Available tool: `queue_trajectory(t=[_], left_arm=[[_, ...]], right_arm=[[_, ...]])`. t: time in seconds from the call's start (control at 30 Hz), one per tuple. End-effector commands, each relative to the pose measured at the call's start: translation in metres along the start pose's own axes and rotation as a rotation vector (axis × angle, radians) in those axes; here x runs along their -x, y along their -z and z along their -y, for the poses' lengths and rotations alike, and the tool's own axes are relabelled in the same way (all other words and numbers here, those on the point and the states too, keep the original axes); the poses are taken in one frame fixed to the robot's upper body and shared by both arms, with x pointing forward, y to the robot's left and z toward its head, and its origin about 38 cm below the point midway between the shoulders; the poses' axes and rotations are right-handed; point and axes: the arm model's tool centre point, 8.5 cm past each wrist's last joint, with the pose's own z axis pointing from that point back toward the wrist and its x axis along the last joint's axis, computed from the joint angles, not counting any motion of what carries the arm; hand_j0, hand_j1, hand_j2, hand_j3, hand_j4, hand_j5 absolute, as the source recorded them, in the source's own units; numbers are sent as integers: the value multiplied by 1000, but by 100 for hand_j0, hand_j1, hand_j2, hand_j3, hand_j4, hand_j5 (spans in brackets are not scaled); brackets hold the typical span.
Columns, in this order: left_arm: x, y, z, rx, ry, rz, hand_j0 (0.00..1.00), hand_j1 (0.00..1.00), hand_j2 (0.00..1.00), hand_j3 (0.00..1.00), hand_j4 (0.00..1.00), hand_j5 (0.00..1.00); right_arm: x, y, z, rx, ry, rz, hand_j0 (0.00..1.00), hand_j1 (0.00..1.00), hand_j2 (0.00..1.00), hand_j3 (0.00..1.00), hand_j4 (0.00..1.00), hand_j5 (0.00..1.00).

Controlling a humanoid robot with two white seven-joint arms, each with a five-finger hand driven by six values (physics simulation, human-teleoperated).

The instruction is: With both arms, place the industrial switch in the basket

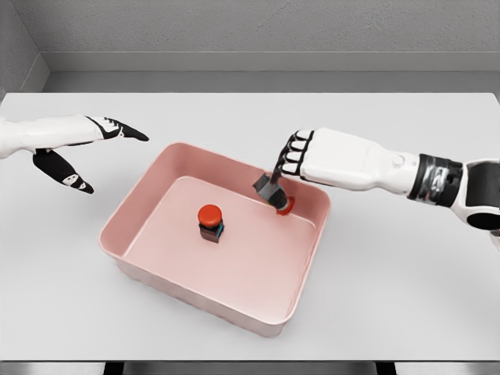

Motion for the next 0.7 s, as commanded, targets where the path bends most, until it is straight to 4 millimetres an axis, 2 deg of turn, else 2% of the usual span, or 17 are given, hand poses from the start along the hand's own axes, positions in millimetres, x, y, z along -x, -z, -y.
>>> queue_trajectory(t=[0.0,0.03,0.13,0.17,0.2,0.27,0.33,0.37,0.5,0.6,0.67], left_arm=[[0,0,-1,-6,-5,1,100,100,100,100,100,100],[0,0,-1,-6,-5,1,100,100,100,100,100,100],[0,0,-1,-6,-5,1,100,100,100,100,100,100],[0,0,-1,-6,-5,1,100,100,100,100,100,100],[0,0,-1,-6,-5,1,100,100,100,100,100,100],[0,0,-1,-6,-5,1,100,100,100,100,100,100],[0,0,0,-6,-6,1,100,100,100,100,100,100],[0,0,0,-5,-6,0,100,100,100,100,100,100],[-1,8,4,5,-14,16,100,100,100,100,100,100],[0,7,4,2,-15,12,100,100,100,100,100,100],[1,7,5,3,-17,9,100,100,100,100,100,100]], right_arm=[[-5,6,-3,6,17,18,74,74,74,74,74,74],[-5,6,-3,6,17,18,82,82,82,82,82,82],[-2,3,0,15,24,11,97,97,97,97,97,97],[2,-2,6,32,21,-5,100,100,100,100,100,100],[11,-12,17,57,5,-39,100,100,100,100,100,100],[16,-23,18,40,-1,-60,100,100,100,100,100,100],[23,-33,28,65,-15,-95,100,100,100,100,100,100],[24,-36,26,64,-7,-103,100,100,100,100,100,100],[47,-81,13,44,24,-247,100,100,100,100,100,100],[61,-97,-7,13,79,-314,100,100,100,100,100,100],[63,-98,-10,10,86,-321,100,100,100,100,100,100]])
